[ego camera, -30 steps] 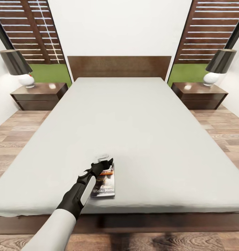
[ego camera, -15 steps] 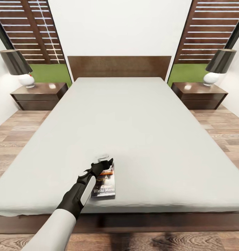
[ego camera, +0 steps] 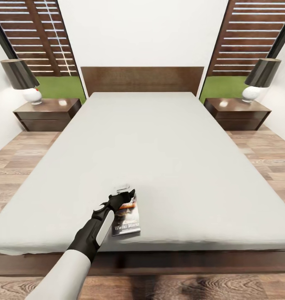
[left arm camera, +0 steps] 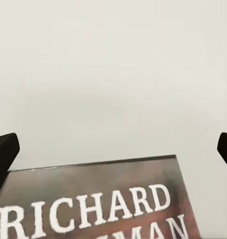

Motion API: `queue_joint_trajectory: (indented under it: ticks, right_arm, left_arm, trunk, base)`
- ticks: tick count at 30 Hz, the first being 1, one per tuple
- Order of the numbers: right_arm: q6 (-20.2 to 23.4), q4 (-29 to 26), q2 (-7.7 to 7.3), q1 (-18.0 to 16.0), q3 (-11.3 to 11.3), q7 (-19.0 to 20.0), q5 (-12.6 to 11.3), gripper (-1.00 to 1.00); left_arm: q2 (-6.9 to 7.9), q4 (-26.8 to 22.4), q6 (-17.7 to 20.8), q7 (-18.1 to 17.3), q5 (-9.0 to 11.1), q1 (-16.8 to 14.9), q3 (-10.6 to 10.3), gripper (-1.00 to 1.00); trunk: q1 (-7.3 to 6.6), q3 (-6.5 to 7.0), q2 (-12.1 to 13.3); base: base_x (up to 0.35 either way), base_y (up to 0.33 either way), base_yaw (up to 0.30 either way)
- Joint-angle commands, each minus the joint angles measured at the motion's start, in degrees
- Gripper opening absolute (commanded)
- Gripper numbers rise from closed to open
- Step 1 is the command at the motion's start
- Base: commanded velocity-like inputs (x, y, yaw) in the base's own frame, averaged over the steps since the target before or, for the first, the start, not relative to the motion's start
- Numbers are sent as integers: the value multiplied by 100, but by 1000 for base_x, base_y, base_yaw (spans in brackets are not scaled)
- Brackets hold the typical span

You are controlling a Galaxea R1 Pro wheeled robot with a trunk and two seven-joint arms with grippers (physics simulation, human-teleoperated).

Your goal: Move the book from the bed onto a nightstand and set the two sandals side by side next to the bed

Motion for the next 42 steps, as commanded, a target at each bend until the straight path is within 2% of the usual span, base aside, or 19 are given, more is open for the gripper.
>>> queue_joint_trajectory:
  ticks: [1,36,42]
  right_arm:
    - [10,17,-4,-7,-30,21,-19,100]
    - [16,17,3,-7,-30,21,-19,100]
    - [14,17,4,-7,-30,21,-19,100]
  left_arm:
    - [0,15,29,3,45,3,0,100]
    - [0,15,30,3,54,6,-1,100]
    - [0,15,30,3,54,3,-1,100]
  trunk:
    - [0,-5,-1]
    - [0,6,-1]
    - [0,6,-1]
  base:
    - [-11,0,0]
    - [0,0,-30]
    - [-140,0,0]
